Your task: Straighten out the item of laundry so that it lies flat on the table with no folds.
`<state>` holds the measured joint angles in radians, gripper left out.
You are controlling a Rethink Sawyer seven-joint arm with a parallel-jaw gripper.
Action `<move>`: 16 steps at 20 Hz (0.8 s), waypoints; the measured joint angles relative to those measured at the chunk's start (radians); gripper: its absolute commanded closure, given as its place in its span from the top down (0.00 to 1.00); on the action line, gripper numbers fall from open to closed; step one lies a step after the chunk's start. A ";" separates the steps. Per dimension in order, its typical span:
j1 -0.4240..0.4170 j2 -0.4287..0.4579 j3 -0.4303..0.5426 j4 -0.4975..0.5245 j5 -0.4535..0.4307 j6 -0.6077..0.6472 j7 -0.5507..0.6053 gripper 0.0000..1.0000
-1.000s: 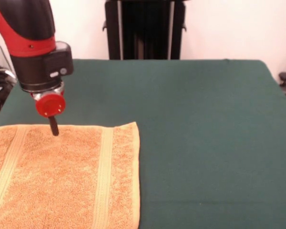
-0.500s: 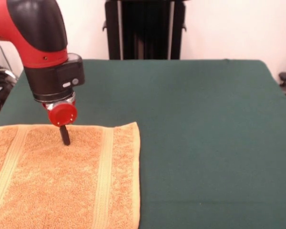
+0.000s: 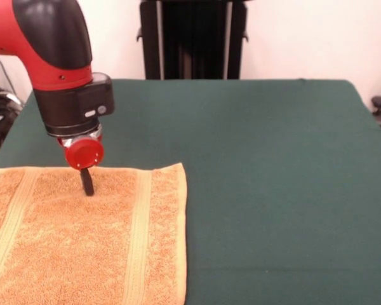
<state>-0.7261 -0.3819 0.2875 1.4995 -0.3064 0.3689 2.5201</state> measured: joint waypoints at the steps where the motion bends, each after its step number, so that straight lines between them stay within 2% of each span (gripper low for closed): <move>1: 0.001 0.000 0.000 0.001 0.003 -0.004 0.000 0.00; 10: 0.026 -0.002 0.000 0.038 0.070 -0.061 0.000 0.00; 16: 0.091 -0.042 0.001 0.117 0.162 -0.087 0.000 0.00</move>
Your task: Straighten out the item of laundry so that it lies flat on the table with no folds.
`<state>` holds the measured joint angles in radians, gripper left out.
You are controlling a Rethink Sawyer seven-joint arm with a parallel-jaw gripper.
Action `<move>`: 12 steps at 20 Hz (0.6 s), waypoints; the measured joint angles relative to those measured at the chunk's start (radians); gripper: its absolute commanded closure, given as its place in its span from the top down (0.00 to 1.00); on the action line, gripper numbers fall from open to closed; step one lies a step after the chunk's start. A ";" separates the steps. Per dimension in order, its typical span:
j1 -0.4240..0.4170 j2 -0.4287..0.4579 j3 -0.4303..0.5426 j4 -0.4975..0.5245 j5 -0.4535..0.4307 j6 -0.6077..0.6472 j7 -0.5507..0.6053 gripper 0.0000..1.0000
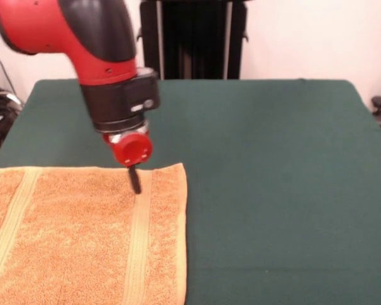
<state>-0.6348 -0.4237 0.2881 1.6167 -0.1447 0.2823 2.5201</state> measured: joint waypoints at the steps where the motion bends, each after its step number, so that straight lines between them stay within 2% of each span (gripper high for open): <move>1: 0.009 -0.009 0.000 0.011 0.011 0.000 0.000 0.00; 12: 0.097 -0.104 0.001 0.103 0.138 0.000 0.000 0.00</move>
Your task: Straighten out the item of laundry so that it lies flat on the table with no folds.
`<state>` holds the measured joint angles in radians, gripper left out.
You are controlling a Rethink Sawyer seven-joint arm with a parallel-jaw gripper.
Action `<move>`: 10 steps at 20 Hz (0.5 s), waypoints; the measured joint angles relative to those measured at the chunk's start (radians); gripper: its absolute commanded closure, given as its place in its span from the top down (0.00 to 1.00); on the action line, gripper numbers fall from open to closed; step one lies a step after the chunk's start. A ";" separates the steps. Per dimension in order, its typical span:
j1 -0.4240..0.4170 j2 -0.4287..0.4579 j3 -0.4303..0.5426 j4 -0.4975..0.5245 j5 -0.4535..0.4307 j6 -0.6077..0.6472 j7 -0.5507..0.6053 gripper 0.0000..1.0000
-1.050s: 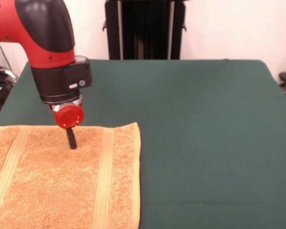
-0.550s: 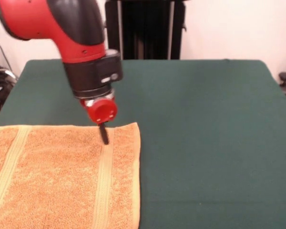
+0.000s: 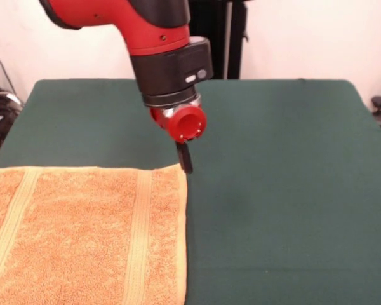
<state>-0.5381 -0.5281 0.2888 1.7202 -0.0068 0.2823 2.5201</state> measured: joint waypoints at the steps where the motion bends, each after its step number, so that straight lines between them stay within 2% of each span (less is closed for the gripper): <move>1: -0.001 -0.001 0.002 0.002 0.008 0.000 0.000 0.00; 2: -0.007 0.001 0.002 0.002 0.010 0.000 0.000 1.00; 10: -0.020 0.014 -0.004 0.002 0.010 -0.016 0.000 1.00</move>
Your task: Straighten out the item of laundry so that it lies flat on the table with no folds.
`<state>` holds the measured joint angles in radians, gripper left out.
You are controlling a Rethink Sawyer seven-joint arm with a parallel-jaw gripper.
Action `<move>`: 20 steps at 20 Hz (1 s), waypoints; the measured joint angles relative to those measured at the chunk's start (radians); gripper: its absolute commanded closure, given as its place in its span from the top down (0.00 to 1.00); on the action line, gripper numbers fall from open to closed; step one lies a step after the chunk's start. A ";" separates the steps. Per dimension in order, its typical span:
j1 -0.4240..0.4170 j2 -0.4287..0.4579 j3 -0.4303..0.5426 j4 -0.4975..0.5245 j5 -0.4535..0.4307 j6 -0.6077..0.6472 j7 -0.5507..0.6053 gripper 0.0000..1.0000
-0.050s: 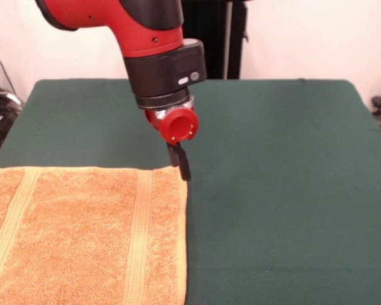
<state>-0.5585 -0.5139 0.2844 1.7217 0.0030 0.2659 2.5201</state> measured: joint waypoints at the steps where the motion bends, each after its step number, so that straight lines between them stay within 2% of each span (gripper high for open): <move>1: -0.004 0.002 0.000 0.000 0.000 -0.001 0.000 1.00; 9: -0.052 0.031 0.000 -0.020 0.000 -0.001 0.000 1.00; 20: -0.082 0.149 -0.001 -0.111 -0.030 -0.043 0.000 1.00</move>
<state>-0.6404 -0.3647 0.2838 1.6111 -0.0270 0.2227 2.5203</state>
